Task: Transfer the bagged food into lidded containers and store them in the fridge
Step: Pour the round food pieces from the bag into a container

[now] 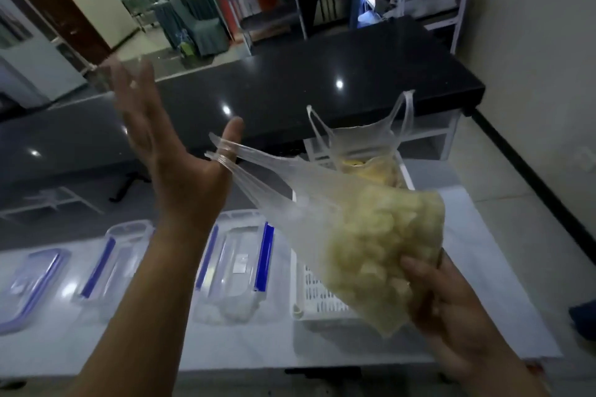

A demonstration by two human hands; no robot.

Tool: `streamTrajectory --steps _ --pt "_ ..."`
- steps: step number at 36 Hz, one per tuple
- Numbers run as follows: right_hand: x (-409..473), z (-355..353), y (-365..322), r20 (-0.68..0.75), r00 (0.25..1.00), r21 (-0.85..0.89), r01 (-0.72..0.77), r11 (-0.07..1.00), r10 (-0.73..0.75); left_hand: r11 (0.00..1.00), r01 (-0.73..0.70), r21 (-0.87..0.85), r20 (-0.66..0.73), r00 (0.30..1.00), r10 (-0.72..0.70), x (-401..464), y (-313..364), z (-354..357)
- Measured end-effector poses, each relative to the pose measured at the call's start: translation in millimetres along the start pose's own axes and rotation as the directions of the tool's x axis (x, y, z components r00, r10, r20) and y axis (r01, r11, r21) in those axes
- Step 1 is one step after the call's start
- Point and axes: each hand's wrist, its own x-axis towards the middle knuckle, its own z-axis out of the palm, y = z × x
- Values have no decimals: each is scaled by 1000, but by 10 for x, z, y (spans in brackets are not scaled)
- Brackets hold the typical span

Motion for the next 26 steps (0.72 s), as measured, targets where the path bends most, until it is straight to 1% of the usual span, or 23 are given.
streamTrajectory --steps 1,3,4,7,12,18,23,26 --pt "31 44 52 2 1000 -30 3 1000 -3 1000 -20 -1 -8 1000 20 -20 -110 -45" --pt "90 125 90 -70 997 -152 15 988 -26 1000 -2 -4 15 1000 2 -77 -301 -78" --pt "123 165 96 -83 996 -212 22 977 -41 1000 4 8 21 1000 -4 -97 -402 -102" --pt "240 320 146 -125 989 -318 35 947 -79 998 69 12 89 994 -70 -205 -792 -137" --pt "395 582 276 -141 978 -480 71 874 -157 976 148 157 208 961 -180 -449 -1454 -109" --pt "541 805 619 -174 975 -555 19 832 -138 926 329 187 310 875 -373 -793 -2078 2" --pt "662 914 772 -221 963 -612 -14 791 -154 911 379 159 397 821 -411 -997 -2426 64" --pt "730 983 794 -228 960 -641 -23 767 -161 881 450 147 459 758 -463 -1056 -2551 96"
